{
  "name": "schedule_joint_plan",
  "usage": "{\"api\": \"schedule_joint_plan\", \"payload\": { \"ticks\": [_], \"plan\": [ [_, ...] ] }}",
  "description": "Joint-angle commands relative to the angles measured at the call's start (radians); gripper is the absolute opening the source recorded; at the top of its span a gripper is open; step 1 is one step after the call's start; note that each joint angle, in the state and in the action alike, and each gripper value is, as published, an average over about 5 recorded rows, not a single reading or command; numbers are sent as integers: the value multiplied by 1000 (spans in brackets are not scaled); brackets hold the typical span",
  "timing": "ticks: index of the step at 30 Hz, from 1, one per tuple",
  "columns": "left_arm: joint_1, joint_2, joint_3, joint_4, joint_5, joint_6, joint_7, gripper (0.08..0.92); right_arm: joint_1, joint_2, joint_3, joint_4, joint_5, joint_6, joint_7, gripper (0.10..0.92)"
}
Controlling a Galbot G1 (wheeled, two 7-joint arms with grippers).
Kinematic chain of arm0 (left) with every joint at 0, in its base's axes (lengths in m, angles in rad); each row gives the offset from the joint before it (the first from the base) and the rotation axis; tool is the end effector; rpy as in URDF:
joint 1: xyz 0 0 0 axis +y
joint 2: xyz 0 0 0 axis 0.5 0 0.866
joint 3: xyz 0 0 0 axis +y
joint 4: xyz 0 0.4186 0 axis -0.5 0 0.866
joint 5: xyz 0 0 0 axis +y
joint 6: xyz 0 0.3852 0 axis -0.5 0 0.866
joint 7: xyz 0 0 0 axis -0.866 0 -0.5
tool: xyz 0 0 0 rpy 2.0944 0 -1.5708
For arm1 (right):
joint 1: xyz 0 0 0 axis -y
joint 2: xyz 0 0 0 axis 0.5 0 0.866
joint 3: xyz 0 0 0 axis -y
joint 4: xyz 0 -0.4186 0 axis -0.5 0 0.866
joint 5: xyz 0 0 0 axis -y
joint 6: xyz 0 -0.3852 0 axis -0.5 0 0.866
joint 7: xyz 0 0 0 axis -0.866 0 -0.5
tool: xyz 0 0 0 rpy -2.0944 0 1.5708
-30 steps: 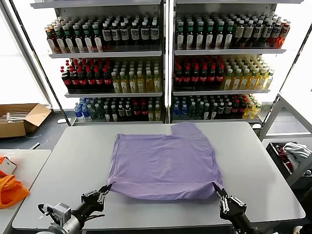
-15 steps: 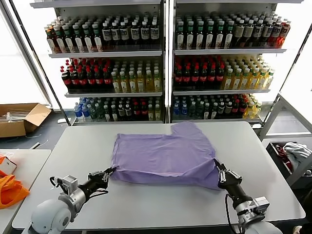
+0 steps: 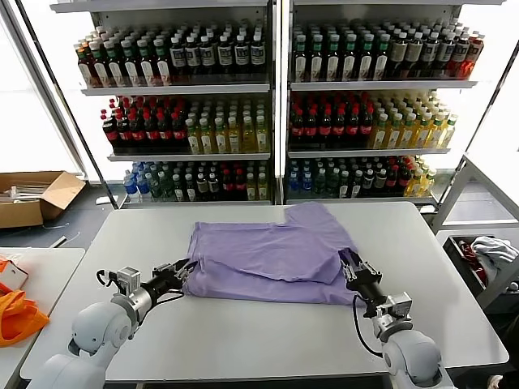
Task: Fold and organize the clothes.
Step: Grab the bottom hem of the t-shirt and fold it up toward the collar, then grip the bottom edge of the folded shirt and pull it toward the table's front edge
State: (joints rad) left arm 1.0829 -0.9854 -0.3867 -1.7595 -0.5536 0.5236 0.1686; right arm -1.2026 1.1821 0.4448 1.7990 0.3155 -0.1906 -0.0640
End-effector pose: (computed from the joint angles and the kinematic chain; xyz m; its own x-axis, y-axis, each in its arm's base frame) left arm 0.3633 0.1483 -0.3304 -0.8217 0.3431 0.4551 0.3576 0.9321 -0.0571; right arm 0.3203 -0.0983 -0.3720 -0.9643 -0.2073 0.1649 -0.2171 0.9752 -0.0436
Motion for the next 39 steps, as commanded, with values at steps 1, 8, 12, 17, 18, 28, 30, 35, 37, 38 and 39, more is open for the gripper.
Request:
{"api": "schedule_joint_plan", "payload": {
  "ticks": [1, 8, 12, 17, 18, 28, 30, 35, 37, 38, 39],
  "plan": [
    [47, -19, -46, -39, 19, -4, -37, 407, -21, -11, 23, 43, -38, -48, 18, 495],
    [211, -58, -68, -130, 94, -31, -33, 615, -206, 20, 104, 159, -72, -57, 36, 694],
    [231, -85, -59, -120, 110, -34, -36, 718, -239, 40, 113, 158, -85, -86, 83, 795],
    [213, -107, -50, -84, 111, -34, -47, 815, -240, 55, 101, 130, -89, -153, 123, 821],
    [207, -108, -49, -76, 110, -34, -49, 819, -238, 57, 96, 125, -85, -166, 126, 822],
    [166, -116, -37, -11, 102, -48, -53, 792, -212, 76, 54, 97, -60, -241, 140, 637],
    [164, -118, -35, -5, 102, -53, -53, 746, -216, 79, 50, 98, -60, -246, 141, 577],
    [163, -122, -35, 0, 100, -58, -57, 600, -223, 81, 51, 107, -60, -235, 141, 447],
    [169, -123, -37, -3, 100, -61, -60, 548, -226, 78, 54, 117, -59, -230, 139, 395],
    [174, -124, -38, -6, 100, -63, -60, 513, -227, 76, 55, 122, -59, -227, 138, 360],
    [181, -124, -40, -10, 100, -64, -61, 487, -229, 75, 57, 127, -58, -223, 137, 334]
  ]
}}
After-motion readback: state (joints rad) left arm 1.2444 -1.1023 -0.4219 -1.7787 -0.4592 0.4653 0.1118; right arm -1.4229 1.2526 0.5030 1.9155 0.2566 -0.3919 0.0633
